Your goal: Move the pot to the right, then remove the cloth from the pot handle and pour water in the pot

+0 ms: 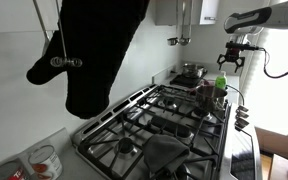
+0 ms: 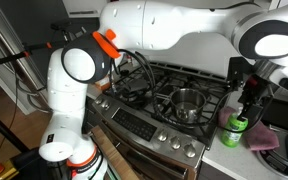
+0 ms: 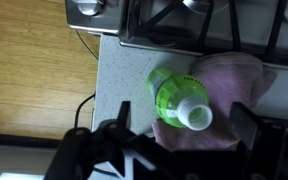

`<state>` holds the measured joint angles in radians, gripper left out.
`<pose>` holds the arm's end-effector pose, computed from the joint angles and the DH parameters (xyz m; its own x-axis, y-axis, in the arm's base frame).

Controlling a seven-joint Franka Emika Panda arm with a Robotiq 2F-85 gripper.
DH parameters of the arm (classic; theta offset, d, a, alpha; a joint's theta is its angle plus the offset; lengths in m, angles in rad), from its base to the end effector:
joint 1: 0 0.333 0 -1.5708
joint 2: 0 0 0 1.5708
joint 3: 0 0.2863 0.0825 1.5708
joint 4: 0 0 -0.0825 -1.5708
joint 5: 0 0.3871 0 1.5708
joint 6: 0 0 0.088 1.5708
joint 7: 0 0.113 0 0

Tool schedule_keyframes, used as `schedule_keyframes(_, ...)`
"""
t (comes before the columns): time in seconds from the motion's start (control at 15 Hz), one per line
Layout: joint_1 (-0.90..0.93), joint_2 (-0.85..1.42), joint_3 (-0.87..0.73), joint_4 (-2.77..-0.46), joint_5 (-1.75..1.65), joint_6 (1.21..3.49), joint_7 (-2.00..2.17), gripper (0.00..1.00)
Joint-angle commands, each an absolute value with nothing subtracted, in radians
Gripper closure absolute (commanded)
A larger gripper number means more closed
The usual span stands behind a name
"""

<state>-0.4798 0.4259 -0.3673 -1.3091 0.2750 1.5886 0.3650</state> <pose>0.4866 -0.4439 0.4679 0.3520 -0.9230 -0.1554 -0.9359 -0.3447 -0.0725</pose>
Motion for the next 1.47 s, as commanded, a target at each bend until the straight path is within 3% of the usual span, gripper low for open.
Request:
schedule_keyframes(0.0,-0.532,0.510,-0.349,-1.196,0.313,1.507,0.362,0.00)
schedule_keyframes(1.4,-0.607,0.722,-0.285,-0.979,0.325,1.348,0.401,0.00)
